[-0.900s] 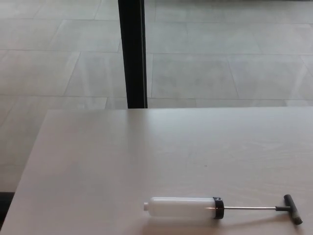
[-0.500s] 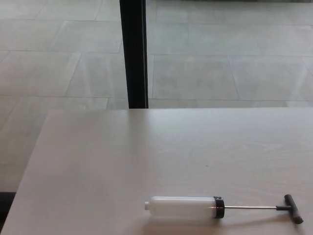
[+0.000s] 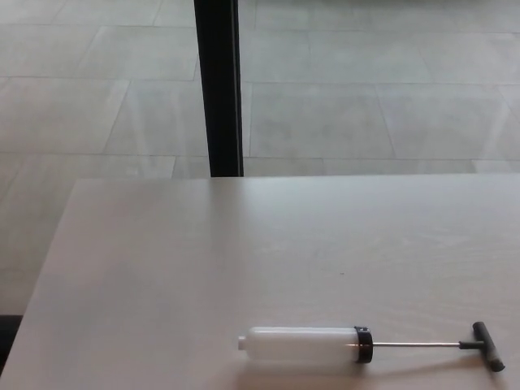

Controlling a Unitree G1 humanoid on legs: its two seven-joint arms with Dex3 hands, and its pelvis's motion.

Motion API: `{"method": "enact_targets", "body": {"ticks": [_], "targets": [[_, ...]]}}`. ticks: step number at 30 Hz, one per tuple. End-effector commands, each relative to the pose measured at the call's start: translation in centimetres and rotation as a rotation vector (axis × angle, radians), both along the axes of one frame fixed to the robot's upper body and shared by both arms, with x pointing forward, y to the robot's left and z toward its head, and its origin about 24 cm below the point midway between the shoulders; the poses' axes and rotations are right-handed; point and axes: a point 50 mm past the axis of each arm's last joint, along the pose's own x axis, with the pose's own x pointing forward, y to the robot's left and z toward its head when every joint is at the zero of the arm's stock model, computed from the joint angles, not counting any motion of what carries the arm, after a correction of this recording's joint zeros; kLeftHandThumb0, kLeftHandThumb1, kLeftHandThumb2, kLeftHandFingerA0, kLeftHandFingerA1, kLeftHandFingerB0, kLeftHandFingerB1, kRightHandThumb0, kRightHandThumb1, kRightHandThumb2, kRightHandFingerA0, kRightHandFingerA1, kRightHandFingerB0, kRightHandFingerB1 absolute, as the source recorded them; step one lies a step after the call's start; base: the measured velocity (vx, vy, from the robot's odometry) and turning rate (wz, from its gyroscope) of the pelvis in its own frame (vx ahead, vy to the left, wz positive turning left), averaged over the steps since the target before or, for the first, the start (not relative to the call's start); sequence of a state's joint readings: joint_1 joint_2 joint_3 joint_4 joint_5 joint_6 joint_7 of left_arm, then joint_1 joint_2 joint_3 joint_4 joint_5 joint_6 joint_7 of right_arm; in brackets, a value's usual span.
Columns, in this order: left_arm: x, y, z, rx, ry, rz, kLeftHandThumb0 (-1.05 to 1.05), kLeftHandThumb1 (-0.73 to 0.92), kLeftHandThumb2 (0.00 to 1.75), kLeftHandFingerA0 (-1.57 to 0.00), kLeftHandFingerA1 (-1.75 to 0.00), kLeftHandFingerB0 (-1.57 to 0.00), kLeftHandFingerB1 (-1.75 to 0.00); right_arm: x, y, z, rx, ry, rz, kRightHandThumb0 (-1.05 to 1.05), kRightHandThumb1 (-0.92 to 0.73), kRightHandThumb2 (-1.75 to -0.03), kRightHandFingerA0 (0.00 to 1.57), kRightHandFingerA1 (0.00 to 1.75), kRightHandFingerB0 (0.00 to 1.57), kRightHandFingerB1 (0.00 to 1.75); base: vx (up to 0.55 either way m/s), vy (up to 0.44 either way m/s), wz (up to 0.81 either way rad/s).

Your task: The robot uses its left hand to lift the air pump kept on the middle of the desk and use the right hand to compress the handle

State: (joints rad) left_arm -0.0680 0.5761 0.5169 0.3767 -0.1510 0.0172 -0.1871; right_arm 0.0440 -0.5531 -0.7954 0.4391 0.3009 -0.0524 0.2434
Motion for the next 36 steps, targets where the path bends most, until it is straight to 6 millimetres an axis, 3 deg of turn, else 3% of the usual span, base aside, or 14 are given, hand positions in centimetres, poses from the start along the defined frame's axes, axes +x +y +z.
{"method": "enact_targets", "body": {"ticks": [1, 3, 11, 20, 21, 23, 24, 25, 27, 28, 31, 33, 35, 36], "targets": [[7.7, -18.1, 7.5, 0.429, -0.152, -0.578, -0.71, 0.52, 0.91, -0.5, -0.63, -0.41, -0.55, 7.6, 9.4, 5.1, -0.066, -0.138, 0.465, -0.37, -0.49, -1.11, 0.03, 0.53, 0.0, 0.49, 0.0, 0.0, 0.0], [7.5, -21.5, 5.5, 0.434, -0.094, -0.703, -0.79, 0.56, 0.73, -0.49, -0.58, -0.41, -0.46, 8.0, 10.5, 4.0, -0.077, -0.13, 0.494, -0.84, -0.92, -0.67, 0.15, 0.46, 0.17, 0.31, 0.0, 0.0, 0.0], [7.0, -27.6, 1.8, 0.574, -0.005, -0.92, -0.77, 0.69, 0.61, -0.52, -0.56, -0.43, -0.42, 8.8, 11.5, 2.9, -0.049, -0.095, 0.504, -0.81, -0.92, -0.68, 0.2, 0.4, 0.22, 0.3, 0.0, 0.0, 0.0], [6.6, -30.2, -0.2, 0.721, 0.128, -1.058, -0.83, 0.7, 0.63, -0.32, -0.61, -0.33, -0.41, 9.9, 10.5, 2.1, 0.08, -0.084, 0.471, -0.77, -0.89, -0.67, 0.22, 0.41, 0.23, 0.32, 0.0, 0.0, 0.0], [6.5, -30.5, -0.4, 0.75, 0.145, -1.063, -0.88, 0.58, 1.01, -0.29, -0.66, -0.26, -0.51, 9.9, 10.4, 2.1, 0.083, -0.081, 0.463, -0.77, -0.88, -0.67, 0.23, 0.42, 0.28, 0.34, 0.0, 0.0, 0.0], [6.3, -30.9, -0.8, 0.811, 0.172, -1.075, -0.82, 0.7, 0.61, -0.25, -0.62, -0.31, -0.41, 9.9, 10.0, 2.1, 0.084, -0.077, 0.449, -0.77, -0.87, -0.66, 0.25, 0.44, 0.3, 0.35, 0.0, 0.0, 0.0], [6.2, -31.1, -0.9, 0.888, 0.153, -1.078, -0.88, 0.58, 1.02, -0.32, -0.65, -0.25, -0.51, 9.9, 9.9, 2.1, 0.078, -0.066, 0.438, -0.78, -0.87, -0.67, 0.26, 0.43, 0.32, 0.36, 0.0, 0.0, 0.0], [6.1, -31.2, -1.0, 0.966, 0.167, -1.075, -0.9, 0.76, 0.64, -0.29, -0.6, -0.31, -0.4, 10.0, 10.0, 2.1, 0.086, -0.065, 0.434, -0.76, -0.87, -0.67, 0.27, 0.43, 0.34, 0.36, 0.0, 0.0, 0.0], [5.9, -31.6, -1.0, 1.077, 0.203, -1.072, -0.95, 0.79, 0.65, -0.25, -0.62, -0.29, -0.39, 10.0, 10.1, 2.1, 0.098, -0.067, 0.437, -0.75, -0.86, -0.66, 0.27, 0.42, 0.34, 0.37, 0.0, 0.0, 0.0], [5.5, -32.1, -1.1, 1.188, 0.221, -1.098, -1.0, 0.82, 0.65, -0.16, -0.62, -0.25, -0.37, 10.0, 10.1, 2.1, 0.116, -0.076, 0.443, -0.76, -0.69, -1.06, 0.22, 0.52, 0.33, 0.53, 0.0, 0.0, 0.0], [5.1, -32.8, -1.4, 1.338, 0.269, -1.108, -1.05, 0.83, 0.65, -0.04, -0.54, -0.17, -0.33, 10.0, 10.3, 2.0, 0.12, -0.078, 0.451, -0.71, -0.65, -1.04, 0.22, 0.54, 0.37, 0.55, 0.0, 0.0, 0.0], [5.1, -33.3, -1.5, 1.378, 0.318, -1.116, -1.0, 0.6, 1.09, 0.0, -0.22, -0.07, -0.17, 10.1, 10.4, 2.1, 0.131, -0.086, 0.45, -0.71, -0.8, -0.64, 0.32, 0.48, 0.44, 0.4, 0.0, 0.0, 0.0], [5.4, -33.7, -1.5, 1.394, 0.361, -1.115, -1.04, 0.77, 0.68, 0.0, -0.05, -0.01, -0.3, 10.3, 10.6, 2.3, 0.136, -0.089, 0.453, -0.71, -0.8, -0.64, 0.32, 0.48, 0.45, 0.39, 0.0, 0.0, 0.0], [5.5, -34.0, -1.6, 1.392, 0.372, -1.112, -1.05, 0.62, 1.08, 0.0, -0.17, -0.14, -0.01, 10.4, 10.8, 2.3, 0.135, -0.089, 0.453, -0.71, -0.79, -0.64, 0.33, 0.48, 0.47, 0.4, 0.0, 0.0, 0.0]]}}
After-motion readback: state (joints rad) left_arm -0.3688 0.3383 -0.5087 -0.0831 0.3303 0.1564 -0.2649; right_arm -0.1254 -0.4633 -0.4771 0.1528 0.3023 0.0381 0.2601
